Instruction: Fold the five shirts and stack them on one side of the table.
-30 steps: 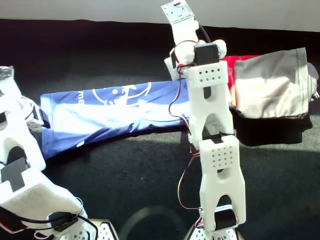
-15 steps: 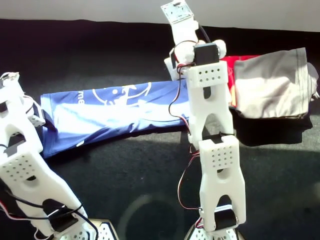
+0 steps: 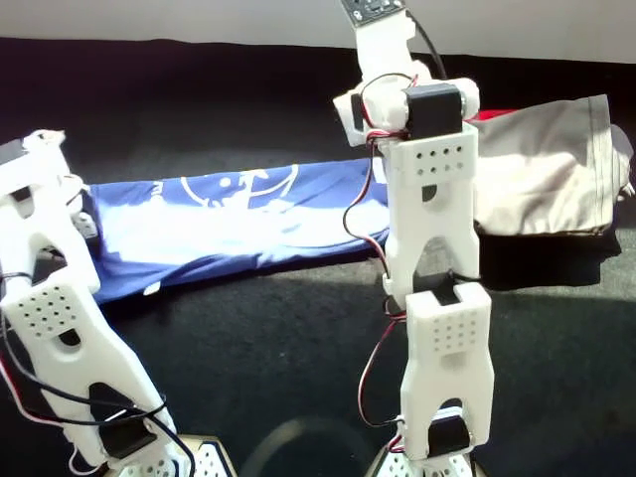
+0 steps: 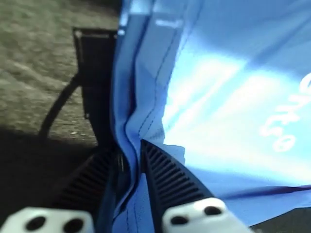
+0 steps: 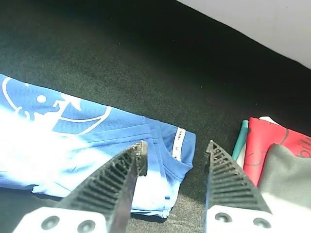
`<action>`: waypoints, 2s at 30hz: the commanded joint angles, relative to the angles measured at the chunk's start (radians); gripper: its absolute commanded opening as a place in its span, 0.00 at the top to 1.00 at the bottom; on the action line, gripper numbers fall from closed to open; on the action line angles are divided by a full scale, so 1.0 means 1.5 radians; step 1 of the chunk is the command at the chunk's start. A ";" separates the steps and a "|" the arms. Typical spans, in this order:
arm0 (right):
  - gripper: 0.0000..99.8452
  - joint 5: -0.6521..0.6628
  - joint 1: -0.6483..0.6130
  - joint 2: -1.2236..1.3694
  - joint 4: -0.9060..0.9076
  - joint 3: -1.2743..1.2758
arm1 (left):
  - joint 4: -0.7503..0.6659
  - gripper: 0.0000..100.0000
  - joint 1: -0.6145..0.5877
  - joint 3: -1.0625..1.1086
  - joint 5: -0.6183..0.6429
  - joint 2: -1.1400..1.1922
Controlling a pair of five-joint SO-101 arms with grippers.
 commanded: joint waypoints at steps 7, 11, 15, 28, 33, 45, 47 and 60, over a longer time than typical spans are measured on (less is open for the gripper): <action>0.81 -0.036 -0.044 -0.216 0.009 0.184 | 0.094 0.99 -0.158 -0.194 -0.078 -0.006; 0.81 -0.063 -0.046 -0.311 0.008 0.379 | 0.100 0.99 -0.163 -0.193 -0.080 -0.016; 0.81 -0.059 -0.043 -0.406 0.005 0.562 | 0.100 0.99 -0.135 -0.142 -0.080 -0.080; 0.81 -0.059 0.067 -0.802 -0.264 1.259 | 0.099 0.99 0.255 0.166 -0.015 -0.487; 0.81 -0.037 0.115 -0.969 -0.365 1.562 | 0.095 0.99 0.426 0.174 0.037 -0.489; 0.81 0.091 0.277 -1.283 -0.555 2.001 | -0.081 0.99 0.645 0.173 0.070 -0.340; 0.81 0.090 0.277 -1.316 -0.595 2.070 | -0.101 0.99 0.662 0.173 0.070 -0.328; 0.81 0.086 0.280 -1.460 -0.544 2.110 | -0.161 0.87 0.686 0.173 0.070 -0.288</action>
